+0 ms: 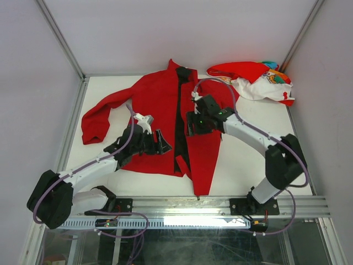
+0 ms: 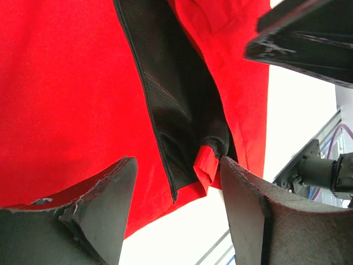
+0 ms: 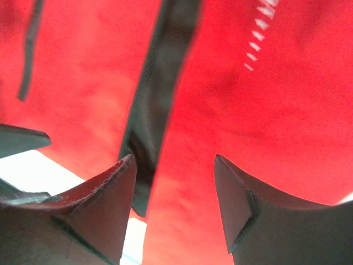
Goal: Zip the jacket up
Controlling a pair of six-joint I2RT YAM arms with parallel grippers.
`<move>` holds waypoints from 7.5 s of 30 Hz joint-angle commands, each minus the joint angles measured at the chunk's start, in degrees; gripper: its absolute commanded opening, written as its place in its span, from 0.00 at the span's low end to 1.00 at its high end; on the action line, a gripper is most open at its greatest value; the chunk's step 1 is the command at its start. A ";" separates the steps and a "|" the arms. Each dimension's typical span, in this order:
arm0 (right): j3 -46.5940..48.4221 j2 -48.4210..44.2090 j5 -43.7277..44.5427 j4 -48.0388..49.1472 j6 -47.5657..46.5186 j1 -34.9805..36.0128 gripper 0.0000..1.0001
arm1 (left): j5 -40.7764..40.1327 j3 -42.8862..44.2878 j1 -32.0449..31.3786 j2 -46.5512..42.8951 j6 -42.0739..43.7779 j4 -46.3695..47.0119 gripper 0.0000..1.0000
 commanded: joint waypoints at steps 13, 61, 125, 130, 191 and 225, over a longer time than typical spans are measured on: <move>-14.99 2.61 6.36 18.98 3.23 -13.76 0.64 | 0.52 3.70 1.01 19.30 1.75 7.74 0.61; -6.15 2.78 31.61 -4.27 -9.72 -3.98 0.27 | 0.84 6.02 0.03 5.84 1.48 2.67 0.63; -8.45 -1.94 31.46 -9.02 18.09 26.84 0.61 | -6.51 -5.00 -0.54 -0.08 -2.28 3.11 0.62; -8.71 1.21 32.22 -7.76 19.19 28.11 0.61 | -6.16 -5.47 -0.45 -0.63 -2.48 3.04 0.61; -58.75 -9.59 -10.95 79.32 31.06 8.03 0.00 | 10.62 -7.41 -4.10 10.47 -11.40 20.09 0.46; -61.38 -1.50 -13.01 88.62 34.97 6.32 0.00 | 11.82 -0.96 -7.56 26.14 -9.08 22.84 0.26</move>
